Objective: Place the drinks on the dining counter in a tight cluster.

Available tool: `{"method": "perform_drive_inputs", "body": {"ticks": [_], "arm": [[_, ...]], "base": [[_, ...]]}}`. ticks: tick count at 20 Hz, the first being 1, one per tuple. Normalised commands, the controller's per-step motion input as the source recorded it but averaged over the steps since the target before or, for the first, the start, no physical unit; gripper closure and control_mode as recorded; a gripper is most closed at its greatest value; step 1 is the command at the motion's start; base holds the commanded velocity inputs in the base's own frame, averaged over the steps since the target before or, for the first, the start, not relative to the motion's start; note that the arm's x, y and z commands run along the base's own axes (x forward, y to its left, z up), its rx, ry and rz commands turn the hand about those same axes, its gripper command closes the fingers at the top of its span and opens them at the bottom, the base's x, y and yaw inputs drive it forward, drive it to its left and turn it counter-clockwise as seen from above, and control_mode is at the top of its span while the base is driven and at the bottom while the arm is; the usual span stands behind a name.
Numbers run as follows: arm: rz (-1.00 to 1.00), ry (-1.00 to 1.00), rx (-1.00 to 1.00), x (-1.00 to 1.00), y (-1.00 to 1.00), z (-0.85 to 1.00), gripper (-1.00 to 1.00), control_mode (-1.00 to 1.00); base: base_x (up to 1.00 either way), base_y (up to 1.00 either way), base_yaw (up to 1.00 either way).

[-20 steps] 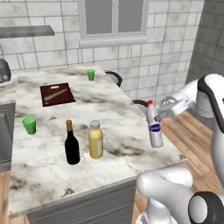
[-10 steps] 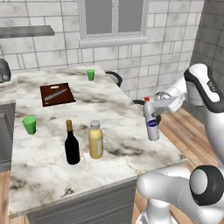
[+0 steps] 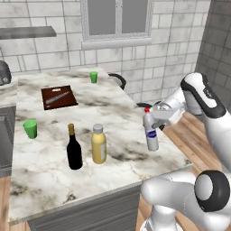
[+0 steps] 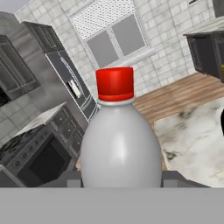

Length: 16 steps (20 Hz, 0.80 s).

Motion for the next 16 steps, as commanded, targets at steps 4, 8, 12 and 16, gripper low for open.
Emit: {"method": "perform_drive_inputs", "body": {"ticks": [4,8,12,16], "arm": [[-0.01,0.0,0.02,0.0,0.34,0.0,1.0,-1.0],[-0.02,-0.16,0.01,0.07,0.44,-0.12,1.0,-1.0],[-0.04,-0.29,0.04,0.03,0.18,-0.33,1.0,-1.0],[-0.04,-0.3,0.09,0.0,0.03,-0.31,1.0,-1.0]], "base": [[0.0,0.0,0.0],[0.0,0.0,0.0],[0.0,0.0,0.0],[0.0,0.0,0.0]]}}
